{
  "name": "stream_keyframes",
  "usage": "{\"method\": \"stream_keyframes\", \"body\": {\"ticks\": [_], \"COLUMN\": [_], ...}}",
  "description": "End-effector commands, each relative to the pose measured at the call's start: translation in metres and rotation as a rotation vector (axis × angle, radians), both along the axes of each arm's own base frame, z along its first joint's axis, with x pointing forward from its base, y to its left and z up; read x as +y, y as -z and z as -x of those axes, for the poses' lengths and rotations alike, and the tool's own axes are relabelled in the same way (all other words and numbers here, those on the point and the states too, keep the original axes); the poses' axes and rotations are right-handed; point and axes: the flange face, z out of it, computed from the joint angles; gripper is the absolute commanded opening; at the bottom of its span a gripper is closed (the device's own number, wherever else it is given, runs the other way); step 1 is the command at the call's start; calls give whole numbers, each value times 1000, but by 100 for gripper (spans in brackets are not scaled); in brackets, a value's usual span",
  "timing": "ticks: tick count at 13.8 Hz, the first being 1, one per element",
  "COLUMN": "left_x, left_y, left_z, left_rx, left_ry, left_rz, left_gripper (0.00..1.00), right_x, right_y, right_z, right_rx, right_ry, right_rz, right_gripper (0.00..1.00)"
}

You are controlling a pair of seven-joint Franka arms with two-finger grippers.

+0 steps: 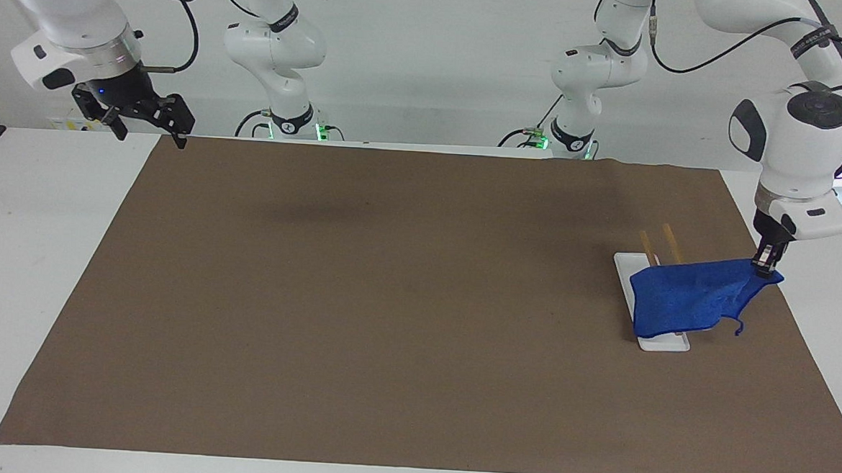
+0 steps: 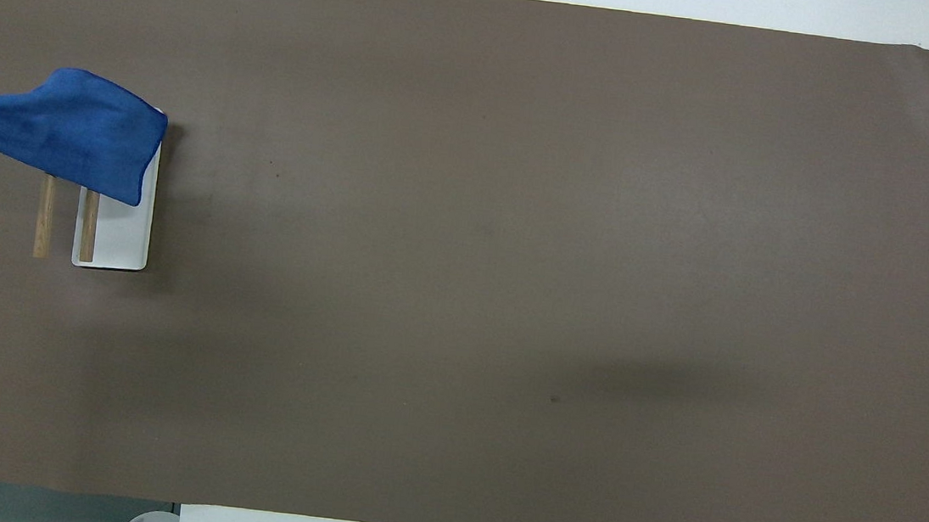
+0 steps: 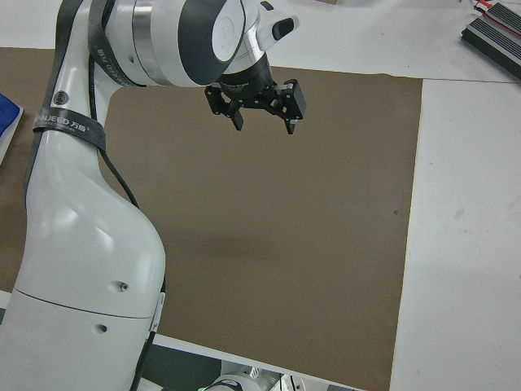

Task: Right arm passes towel to left arm to hang
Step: 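Lower the towel onto the rack rod and open the left gripper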

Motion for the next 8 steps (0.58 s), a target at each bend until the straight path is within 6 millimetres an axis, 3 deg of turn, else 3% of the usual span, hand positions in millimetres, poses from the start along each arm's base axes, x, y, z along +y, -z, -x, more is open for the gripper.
{"method": "stream_keyframes", "body": {"ticks": [1, 3, 4, 5, 6, 8], "left_x": [15, 27, 29, 31, 32, 39], "left_y": [16, 42, 43, 43, 45, 48], "left_z": [21, 32, 34, 34, 35, 39], "left_rx": [-23, -45, -58, -58, -52, -39], "left_ry": [2, 3, 7, 7, 9, 13], "left_rz": [-7, 9, 10, 10, 10, 6], "left_gripper": [0, 0, 1, 10, 23, 79], "right_x": [-1, -2, -2, -2, -1, -2], "right_y": [2, 2, 2, 2, 2, 2], "right_z": [2, 2, 2, 2, 2, 2], "right_rx": [-9, -9, -9, -9, -9, -9], "right_ry": [-8, -6, -6, -6, -8, -6], "right_rz": [-11, -11, -11, -11, -11, -11], "right_gripper": [100, 100, 100, 100, 100, 100]}}
